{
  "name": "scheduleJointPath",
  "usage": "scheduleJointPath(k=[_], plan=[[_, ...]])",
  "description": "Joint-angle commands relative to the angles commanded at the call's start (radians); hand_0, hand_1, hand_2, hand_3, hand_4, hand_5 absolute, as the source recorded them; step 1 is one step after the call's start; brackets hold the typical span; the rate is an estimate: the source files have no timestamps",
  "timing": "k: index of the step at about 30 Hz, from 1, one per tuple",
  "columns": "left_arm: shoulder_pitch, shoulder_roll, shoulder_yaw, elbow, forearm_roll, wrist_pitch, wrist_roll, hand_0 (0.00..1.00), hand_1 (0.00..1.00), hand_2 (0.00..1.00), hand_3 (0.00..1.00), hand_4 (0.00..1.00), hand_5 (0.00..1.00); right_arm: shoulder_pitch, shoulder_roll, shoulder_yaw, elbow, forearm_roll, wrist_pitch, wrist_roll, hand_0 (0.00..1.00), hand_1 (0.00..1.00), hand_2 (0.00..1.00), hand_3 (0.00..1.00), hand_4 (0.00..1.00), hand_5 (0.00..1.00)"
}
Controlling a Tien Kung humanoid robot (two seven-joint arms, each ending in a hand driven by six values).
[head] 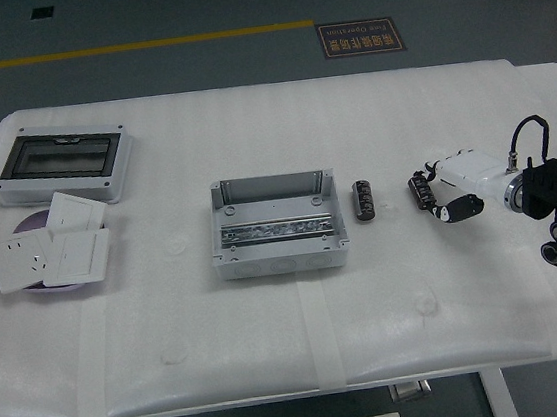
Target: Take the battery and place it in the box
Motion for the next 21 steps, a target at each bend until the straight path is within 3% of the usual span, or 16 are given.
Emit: scheduleJointPath(k=[3,10,20,21], plan=[[0.0,-0.001,0.0,0.0,-0.001,0.0,0.0,0.659,0.668,0.579,0.642,0.674,0.27,-0.01,-0.009,0.033,0.019,-0.004,-0.002,-0.001,0.894,0.717,0.731,0.701,0.335,0.307],[0.005,-0.004,-0.02,0.0,0.022,-0.001,0.006,0.659,0.667,0.58,0.642,0.674,0.269,-0.089,-0.026,0.216,0.167,0.038,-0.01,-0.009,0.89,0.716,0.734,0.701,0.338,0.296],[0.012,-0.013,-0.043,0.0,0.049,0.002,0.007,0.659,0.666,0.58,0.642,0.675,0.272,-0.197,0.07,0.438,0.41,0.137,0.0,-0.032,0.887,0.717,0.732,0.703,0.32,0.278],[0.013,-0.013,-0.05,0.0,0.056,0.002,0.009,0.658,0.667,0.579,0.642,0.675,0.273,-0.198,0.082,0.438,0.435,0.14,0.001,-0.033,0.875,0.714,0.743,0.722,0.365,0.289]])
